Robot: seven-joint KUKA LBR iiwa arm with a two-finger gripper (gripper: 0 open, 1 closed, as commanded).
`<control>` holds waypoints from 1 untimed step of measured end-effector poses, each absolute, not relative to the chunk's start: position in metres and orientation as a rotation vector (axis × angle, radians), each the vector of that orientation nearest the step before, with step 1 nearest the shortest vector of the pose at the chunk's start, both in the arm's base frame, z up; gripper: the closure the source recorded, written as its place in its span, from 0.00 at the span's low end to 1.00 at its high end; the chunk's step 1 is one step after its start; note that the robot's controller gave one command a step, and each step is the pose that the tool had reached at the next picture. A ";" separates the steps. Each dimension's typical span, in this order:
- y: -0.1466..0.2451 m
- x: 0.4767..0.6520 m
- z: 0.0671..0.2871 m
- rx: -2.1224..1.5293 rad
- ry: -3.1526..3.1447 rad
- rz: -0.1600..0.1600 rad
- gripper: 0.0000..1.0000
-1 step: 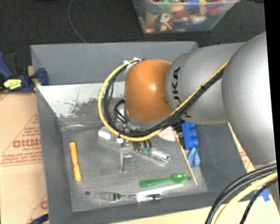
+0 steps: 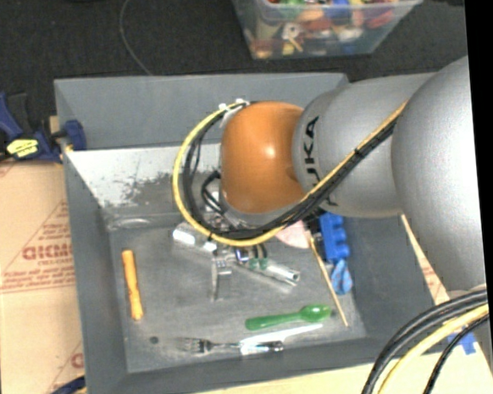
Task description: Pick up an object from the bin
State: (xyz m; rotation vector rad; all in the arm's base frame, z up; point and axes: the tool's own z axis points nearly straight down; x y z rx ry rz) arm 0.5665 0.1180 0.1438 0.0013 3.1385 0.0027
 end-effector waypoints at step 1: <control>0.102 0.616 0.072 0.514 3.086 0.006 0.00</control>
Offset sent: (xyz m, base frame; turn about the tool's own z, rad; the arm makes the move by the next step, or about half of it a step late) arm 0.0504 -0.0266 -0.0058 0.1898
